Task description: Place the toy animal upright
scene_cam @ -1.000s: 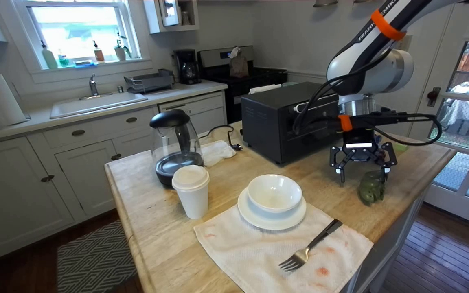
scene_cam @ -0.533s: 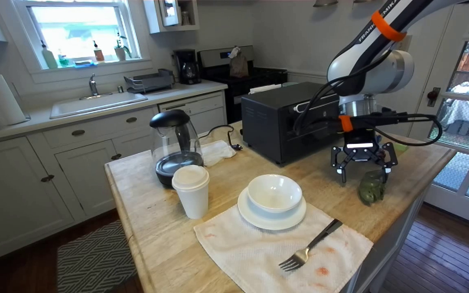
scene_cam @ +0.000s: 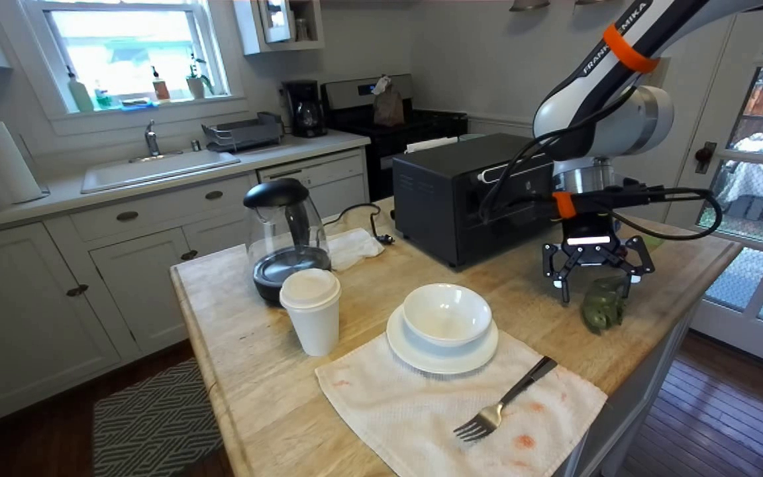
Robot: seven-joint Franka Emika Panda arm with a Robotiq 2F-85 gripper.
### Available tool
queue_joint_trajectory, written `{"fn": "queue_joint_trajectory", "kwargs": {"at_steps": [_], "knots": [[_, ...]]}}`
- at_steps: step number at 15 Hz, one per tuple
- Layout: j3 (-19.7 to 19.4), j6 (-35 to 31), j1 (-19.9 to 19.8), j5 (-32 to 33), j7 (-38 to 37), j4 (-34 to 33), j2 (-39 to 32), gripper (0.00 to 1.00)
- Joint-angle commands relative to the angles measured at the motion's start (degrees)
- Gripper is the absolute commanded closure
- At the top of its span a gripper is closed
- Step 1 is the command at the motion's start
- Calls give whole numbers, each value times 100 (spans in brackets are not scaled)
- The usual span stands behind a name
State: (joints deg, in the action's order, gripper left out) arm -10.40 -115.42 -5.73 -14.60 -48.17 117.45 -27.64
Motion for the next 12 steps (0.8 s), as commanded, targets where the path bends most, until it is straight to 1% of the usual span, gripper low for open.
{"fn": "queue_joint_trajectory", "kwargs": {"at_steps": [1,2,3,4,5,6,9,10,12], "knots": [[-44,101,12,67,-107,-189,-232,21],[-50,107,12,65,-110,-188,-243,29],[-53,109,8,62,-106,-200,-258,31],[-54,115,11,66,-108,-205,-255,29],[-54,119,10,66,-111,-216,-256,36],[-55,122,11,65,-114,-217,-256,34],[-54,128,12,64,-117,-240,-259,44],[-54,121,15,66,-120,-247,-257,62],[-56,97,20,67,-124,-245,-248,81]]}}
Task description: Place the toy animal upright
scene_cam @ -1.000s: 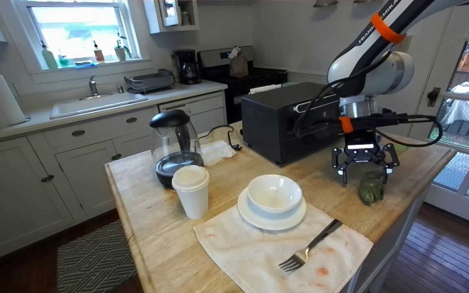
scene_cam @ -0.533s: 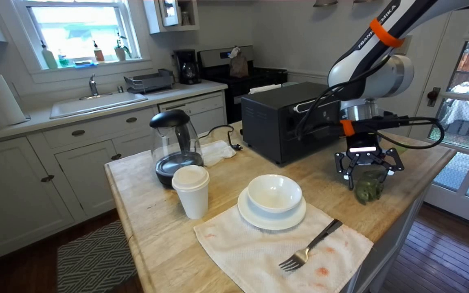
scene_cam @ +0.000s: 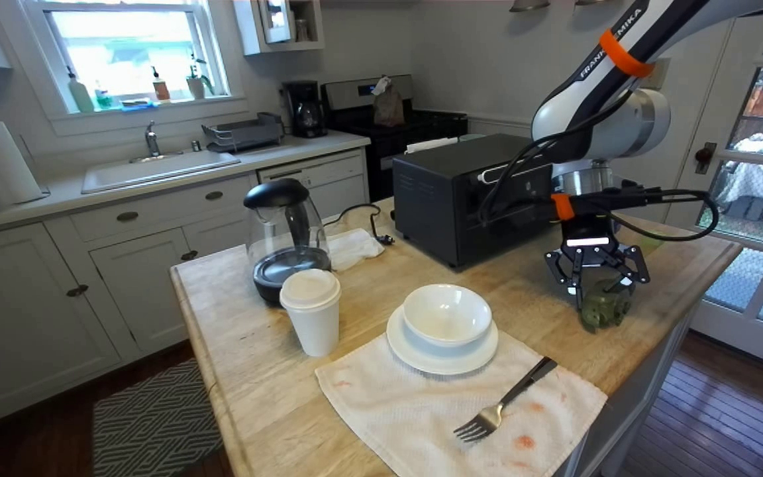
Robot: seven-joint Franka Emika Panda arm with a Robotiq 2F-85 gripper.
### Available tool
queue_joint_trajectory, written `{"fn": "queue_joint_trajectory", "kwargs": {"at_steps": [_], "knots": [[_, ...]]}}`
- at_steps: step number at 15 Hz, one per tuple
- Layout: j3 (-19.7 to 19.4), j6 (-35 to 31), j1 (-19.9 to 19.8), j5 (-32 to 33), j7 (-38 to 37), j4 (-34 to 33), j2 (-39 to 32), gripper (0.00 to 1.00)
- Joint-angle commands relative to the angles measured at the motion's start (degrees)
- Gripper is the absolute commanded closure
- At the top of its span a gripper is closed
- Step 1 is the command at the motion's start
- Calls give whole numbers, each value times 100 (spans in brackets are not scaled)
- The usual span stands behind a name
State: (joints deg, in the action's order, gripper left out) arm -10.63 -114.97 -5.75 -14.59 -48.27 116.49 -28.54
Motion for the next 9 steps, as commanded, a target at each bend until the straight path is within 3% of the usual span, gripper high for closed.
{"fn": "queue_joint_trajectory", "kwargs": {"at_steps": [1,3,4,6,9], "knots": [[-36,47,22,64,-116,-145,-158,88],[-38,29,13,48,-109,-148,-167,99],[-36,12,4,28,-97,-150,-166,65],[-20,-27,-7,-2,-38,-135,-110,64],[-19,-56,6,6,-27,-122,-9,45]]}}
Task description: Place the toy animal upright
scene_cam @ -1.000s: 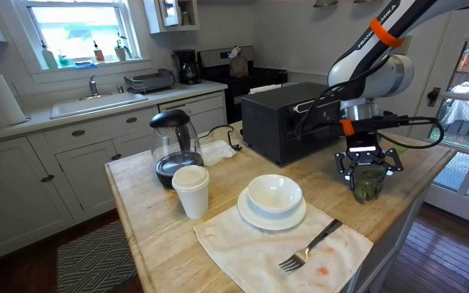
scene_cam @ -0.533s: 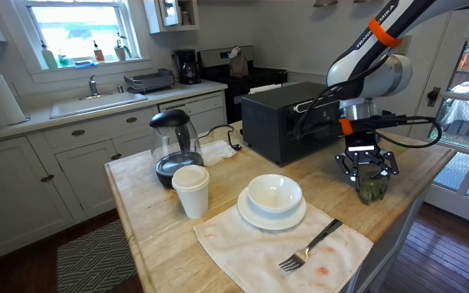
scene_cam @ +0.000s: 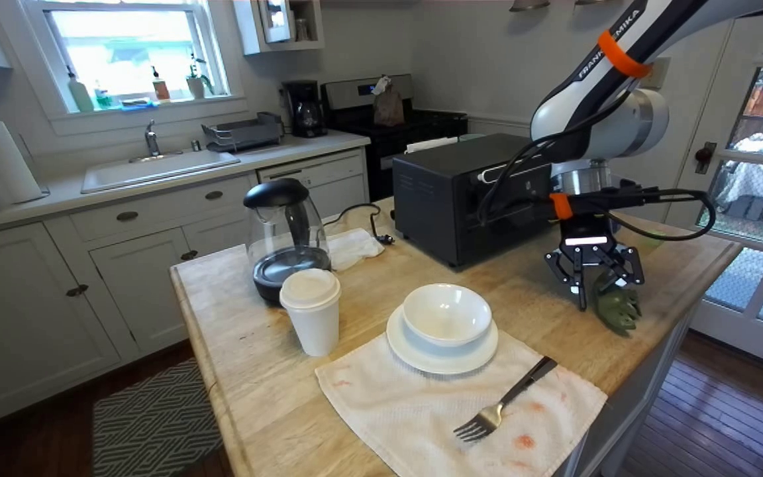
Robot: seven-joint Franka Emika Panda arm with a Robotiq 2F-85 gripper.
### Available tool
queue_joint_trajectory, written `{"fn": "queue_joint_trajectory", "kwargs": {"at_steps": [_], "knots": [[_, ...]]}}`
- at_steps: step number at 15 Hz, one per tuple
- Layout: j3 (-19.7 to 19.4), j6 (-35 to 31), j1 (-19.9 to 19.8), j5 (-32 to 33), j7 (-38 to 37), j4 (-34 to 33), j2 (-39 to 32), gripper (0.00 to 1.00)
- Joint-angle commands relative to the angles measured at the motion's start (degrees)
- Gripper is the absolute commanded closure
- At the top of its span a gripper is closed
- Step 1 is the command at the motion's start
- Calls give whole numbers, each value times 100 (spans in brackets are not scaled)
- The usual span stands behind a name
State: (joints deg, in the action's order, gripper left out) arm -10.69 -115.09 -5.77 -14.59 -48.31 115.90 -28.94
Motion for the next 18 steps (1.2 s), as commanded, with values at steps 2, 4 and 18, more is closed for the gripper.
{"fn": "queue_joint_trajectory", "kwargs": {"at_steps": [2,4,18], "knots": [[-32,-13,27,67,-40,-48,110,32],[-75,17,58,185,-80,-21,196,18],[-249,472,91,1171,60,15,488,0]]}}
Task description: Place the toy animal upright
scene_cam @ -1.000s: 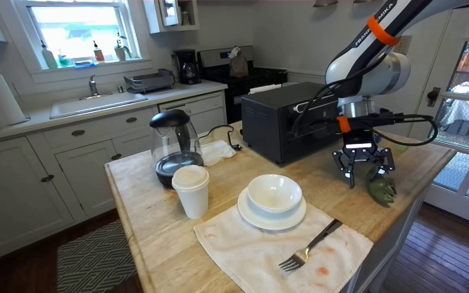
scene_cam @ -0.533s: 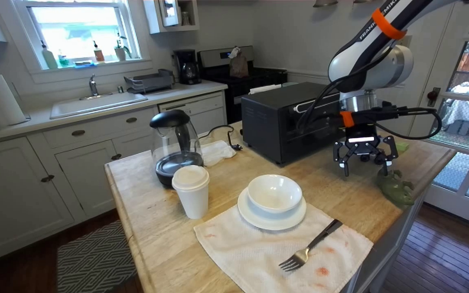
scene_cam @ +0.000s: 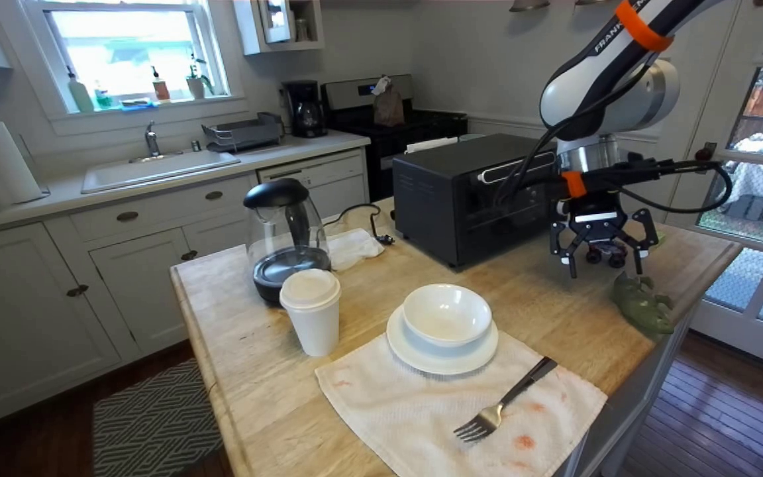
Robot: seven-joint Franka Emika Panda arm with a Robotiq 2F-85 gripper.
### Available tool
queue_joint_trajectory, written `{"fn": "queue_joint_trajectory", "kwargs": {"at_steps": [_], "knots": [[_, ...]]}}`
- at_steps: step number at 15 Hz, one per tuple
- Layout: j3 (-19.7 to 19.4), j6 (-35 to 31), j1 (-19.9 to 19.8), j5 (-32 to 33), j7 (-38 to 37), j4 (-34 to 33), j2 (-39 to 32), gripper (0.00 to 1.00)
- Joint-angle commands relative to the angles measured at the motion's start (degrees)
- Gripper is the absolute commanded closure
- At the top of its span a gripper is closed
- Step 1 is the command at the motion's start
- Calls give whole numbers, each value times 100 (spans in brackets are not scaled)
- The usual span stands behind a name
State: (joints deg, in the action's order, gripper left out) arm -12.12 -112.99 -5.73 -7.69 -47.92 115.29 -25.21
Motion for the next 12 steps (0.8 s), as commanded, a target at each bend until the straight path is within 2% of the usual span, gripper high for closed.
{"fn": "queue_joint_trajectory", "kwargs": {"at_steps": [1,4,12], "knots": [[-111,329,109,674,28,90,108,0],[-65,187,156,1059,22,207,79,0],[14,-445,260,1012,32,613,120,0]]}}
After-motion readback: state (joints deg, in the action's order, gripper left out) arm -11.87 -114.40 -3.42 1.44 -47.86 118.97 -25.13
